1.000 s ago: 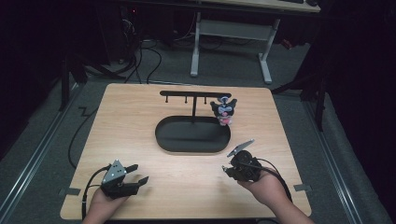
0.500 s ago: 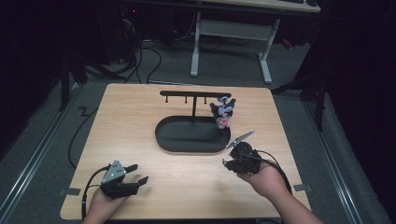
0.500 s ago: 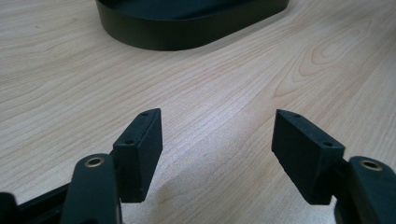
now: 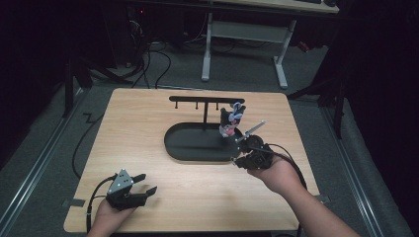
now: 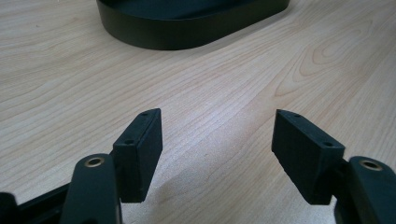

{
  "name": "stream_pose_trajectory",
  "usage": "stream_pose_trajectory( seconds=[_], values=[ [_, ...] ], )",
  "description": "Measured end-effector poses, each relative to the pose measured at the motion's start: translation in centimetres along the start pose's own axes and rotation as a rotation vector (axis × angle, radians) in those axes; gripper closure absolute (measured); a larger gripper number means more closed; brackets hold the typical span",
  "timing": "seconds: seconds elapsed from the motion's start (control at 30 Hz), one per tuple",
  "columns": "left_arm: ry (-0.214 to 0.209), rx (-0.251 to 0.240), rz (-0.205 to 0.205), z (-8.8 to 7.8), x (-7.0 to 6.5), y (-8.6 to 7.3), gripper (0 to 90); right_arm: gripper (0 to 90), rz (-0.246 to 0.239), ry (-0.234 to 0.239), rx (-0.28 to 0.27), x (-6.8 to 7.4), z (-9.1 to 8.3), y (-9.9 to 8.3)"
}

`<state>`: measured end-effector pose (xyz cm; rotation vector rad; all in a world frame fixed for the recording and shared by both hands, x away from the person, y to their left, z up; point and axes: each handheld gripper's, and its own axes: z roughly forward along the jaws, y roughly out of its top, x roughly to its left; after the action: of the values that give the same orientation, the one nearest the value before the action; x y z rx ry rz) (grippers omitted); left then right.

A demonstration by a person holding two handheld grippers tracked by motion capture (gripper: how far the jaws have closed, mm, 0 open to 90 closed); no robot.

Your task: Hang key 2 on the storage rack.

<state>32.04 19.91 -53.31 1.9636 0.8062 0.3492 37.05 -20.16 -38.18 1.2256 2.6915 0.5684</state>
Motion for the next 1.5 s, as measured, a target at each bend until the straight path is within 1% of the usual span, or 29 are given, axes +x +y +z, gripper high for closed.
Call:
stream_pose_trajectory(
  seconds=[0.07, 0.1, 0.13, 0.2, 0.27, 0.37, 0.43, 0.5, 0.57, 0.67, 0.77, 0.8, 0.83, 0.87, 0.9, 0.93, 1.1, 1.13, 1.17, 1.3, 1.4, 1.43, 1.5],
  values=[
    [-0.001, 0.000, 0.001, 0.0, 0.0, 0.0, 34.3, 86.4, -0.010, 0.005, -0.001, -0.2, -0.4, 0.8],
    [-0.001, 0.000, 0.000, 0.0, 0.0, 0.0, 34.3, 86.4, -0.010, -0.007, 0.004, -0.3, -0.6, 1.3],
    [-0.002, 0.000, 0.000, 0.0, 0.0, 0.0, 34.3, 86.4, -0.017, 0.000, 0.005, -0.4, -0.7, 1.7],
    [-0.002, -0.001, 0.000, 0.0, 0.0, 0.0, 34.2, 86.4, -0.002, 0.008, 0.007, -0.7, -1.0, 2.5],
    [-0.002, 0.000, 0.001, 0.0, 0.0, 0.0, 34.3, 86.4, 0.004, 0.005, 0.007, -0.8, -1.3, 3.4],
    [-0.003, 0.000, 0.001, 0.0, 0.0, 0.0, 34.3, 86.4, 0.001, 0.005, -0.005, -1.0, -1.7, 4.6],
    [-0.003, 0.000, 0.000, 0.0, 0.0, 0.0, 34.3, 86.4, 0.007, -0.005, -0.007, -1.2, -1.9, 5.3],
    [-0.003, 0.000, 0.001, 0.0, 0.0, 0.0, 34.3, 86.4, 0.002, -0.006, -0.016, -1.4, -2.1, 6.0],
    [-0.003, 0.000, 0.001, 0.0, 0.0, 0.0, 34.3, 86.4, 0.003, -0.017, -0.015, -1.6, -2.2, 6.6],
    [-0.002, 0.001, 0.001, 0.0, 0.0, 0.0, 34.3, 86.4, 0.011, -0.011, -0.020, -2.0, -2.2, 7.4],
    [-0.003, -0.001, -0.001, 0.0, 0.0, 0.0, 34.3, 86.5, 0.015, -0.019, -0.021, -2.4, -2.2, 8.2],
    [-0.003, -0.001, -0.001, 0.0, 0.0, 0.0, 34.3, 86.4, 0.012, -0.019, -0.025, -2.5, -2.2, 8.3],
    [-0.002, -0.001, 0.000, 0.0, 0.0, 0.0, 34.3, 86.4, 0.023, -0.018, -0.024, -2.5, -2.2, 8.6],
    [-0.002, -0.001, 0.000, 0.0, 0.0, 0.0, 34.3, 86.4, 0.023, -0.018, -0.024, -2.5, -2.2, 8.6],
    [-0.002, -0.001, -0.001, 0.0, 0.0, 0.0, 34.3, 86.4, 0.022, -0.019, -0.029, -2.8, -2.3, 9.1],
    [-0.002, -0.001, -0.001, 0.0, 0.0, 0.0, 34.2, 86.5, 0.028, -0.018, -0.029, -2.9, -2.4, 9.3],
    [-0.003, 0.000, -0.003, 0.0, 0.0, 0.0, 34.2, 86.4, 0.026, -0.025, -0.043, -3.3, -2.6, 10.5],
    [-0.003, 0.000, -0.003, 0.0, 0.0, 0.0, 34.2, 86.4, 0.041, -0.025, -0.041, -3.3, -2.7, 10.7],
    [-0.003, 0.000, -0.003, 0.0, 0.0, 0.0, 34.2, 86.4, 0.030, -0.023, -0.047, -3.4, -2.8, 10.9],
    [-0.004, 0.001, -0.002, -0.1, 0.1, 0.0, 34.2, 86.4, 0.029, -0.023, -0.055, -3.6, -3.0, 11.8],
    [-0.005, 0.001, -0.002, -0.1, 0.1, 0.0, 34.2, 86.4, 0.035, -0.022, -0.059, -3.4, -3.1, 12.4],
    [-0.005, 0.001, -0.002, -0.1, 0.1, 0.0, 34.2, 86.4, 0.023, -0.022, -0.060, -3.4, -3.0, 12.6],
    [-0.004, -0.001, -0.002, -0.1, 0.1, -0.1, 34.2, 86.4, 0.020, -0.025, -0.065, -3.3, -3.0, 13.0]
  ],
)
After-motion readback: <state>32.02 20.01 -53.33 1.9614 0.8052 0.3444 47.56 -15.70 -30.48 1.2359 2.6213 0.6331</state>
